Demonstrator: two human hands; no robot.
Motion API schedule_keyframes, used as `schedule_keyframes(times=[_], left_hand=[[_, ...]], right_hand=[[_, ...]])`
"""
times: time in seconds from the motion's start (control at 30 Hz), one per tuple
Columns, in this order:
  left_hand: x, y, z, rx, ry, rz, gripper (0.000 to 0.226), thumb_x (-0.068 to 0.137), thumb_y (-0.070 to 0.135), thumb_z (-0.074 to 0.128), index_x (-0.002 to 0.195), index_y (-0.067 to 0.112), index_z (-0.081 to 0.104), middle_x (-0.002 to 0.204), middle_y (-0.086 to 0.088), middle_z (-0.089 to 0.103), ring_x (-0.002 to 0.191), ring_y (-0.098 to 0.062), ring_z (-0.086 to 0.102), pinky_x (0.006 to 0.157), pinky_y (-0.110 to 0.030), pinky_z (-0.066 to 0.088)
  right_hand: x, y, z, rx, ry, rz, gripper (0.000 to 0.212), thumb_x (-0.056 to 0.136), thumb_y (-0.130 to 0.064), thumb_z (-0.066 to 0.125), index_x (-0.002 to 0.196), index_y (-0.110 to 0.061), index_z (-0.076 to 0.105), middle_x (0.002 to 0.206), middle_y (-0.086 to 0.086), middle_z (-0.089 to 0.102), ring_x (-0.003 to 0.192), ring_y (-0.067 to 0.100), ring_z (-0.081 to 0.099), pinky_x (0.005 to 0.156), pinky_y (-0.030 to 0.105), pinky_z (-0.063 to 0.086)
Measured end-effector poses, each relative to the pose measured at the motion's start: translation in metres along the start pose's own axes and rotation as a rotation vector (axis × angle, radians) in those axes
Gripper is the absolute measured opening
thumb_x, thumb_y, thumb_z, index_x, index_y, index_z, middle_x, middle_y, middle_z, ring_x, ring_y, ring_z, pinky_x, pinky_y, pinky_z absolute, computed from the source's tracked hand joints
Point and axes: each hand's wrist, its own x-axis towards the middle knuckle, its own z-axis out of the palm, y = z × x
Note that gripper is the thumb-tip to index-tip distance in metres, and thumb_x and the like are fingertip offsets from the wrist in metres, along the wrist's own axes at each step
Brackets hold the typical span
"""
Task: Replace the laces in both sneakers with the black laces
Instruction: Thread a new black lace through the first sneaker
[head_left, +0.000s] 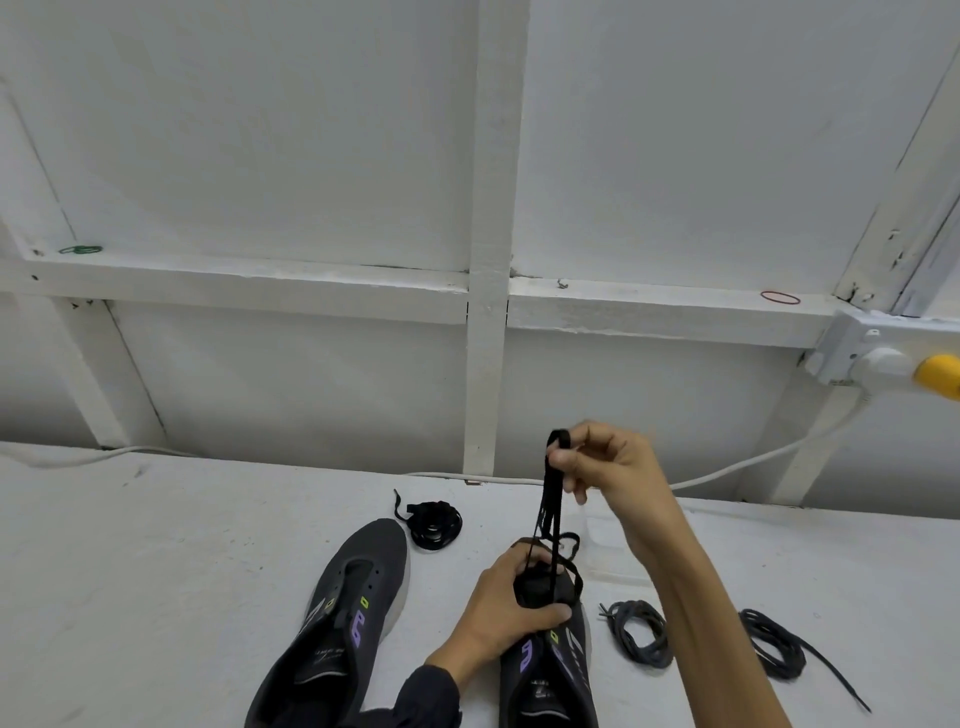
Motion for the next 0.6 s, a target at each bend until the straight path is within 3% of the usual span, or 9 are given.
schedule_keyframes(times=[0.27, 0.43, 0.5, 0.6], left_hand=[[0.000, -0.001, -0.001, 0.007, -0.011, -0.005, 0.050, 0.067, 0.030, 0.082, 0.111, 0.027, 0.059, 0.112, 0.011, 0.070, 0.107, -0.005, 0.064, 0.097, -0.028, 0.050], [0.002, -0.004, 0.001, 0.025, -0.023, -0.013, 0.056, 0.065, 0.032, 0.083, 0.116, 0.027, 0.059, 0.114, 0.009, 0.069, 0.110, -0.003, 0.062, 0.100, -0.026, 0.048], [0.002, -0.005, 0.001, 0.031, -0.026, -0.006, 0.051, 0.068, 0.026, 0.083, 0.114, 0.027, 0.060, 0.113, 0.009, 0.069, 0.109, -0.001, 0.062, 0.098, -0.021, 0.047], [0.001, -0.004, 0.000, 0.047, -0.021, 0.013, 0.048, 0.068, 0.029, 0.083, 0.111, 0.031, 0.062, 0.115, 0.008, 0.066, 0.108, 0.000, 0.062, 0.095, -0.017, 0.047]], right_hand=[[0.034, -0.047, 0.008, 0.210, 0.122, -0.203, 0.011, 0.087, 0.006, 0.060, 0.083, -0.003, 0.064, 0.065, 0.006, 0.058, 0.048, 0.010, 0.051, 0.047, 0.019, 0.043], [0.053, -0.024, 0.012, 0.208, 0.168, -0.116, 0.009, 0.089, 0.002, 0.063, 0.085, -0.005, 0.065, 0.073, 0.011, 0.057, 0.052, 0.013, 0.054, 0.049, 0.021, 0.048], [0.057, -0.010, 0.008, 0.106, 0.146, -0.036, 0.004, 0.089, -0.002, 0.065, 0.092, -0.005, 0.068, 0.080, 0.014, 0.062, 0.060, 0.017, 0.059, 0.053, 0.022, 0.053], [0.056, 0.021, -0.006, -0.306, 0.077, 0.191, 0.040, 0.087, -0.012, 0.071, 0.125, -0.002, 0.061, 0.110, 0.016, 0.064, 0.076, 0.022, 0.067, 0.053, 0.027, 0.056]])
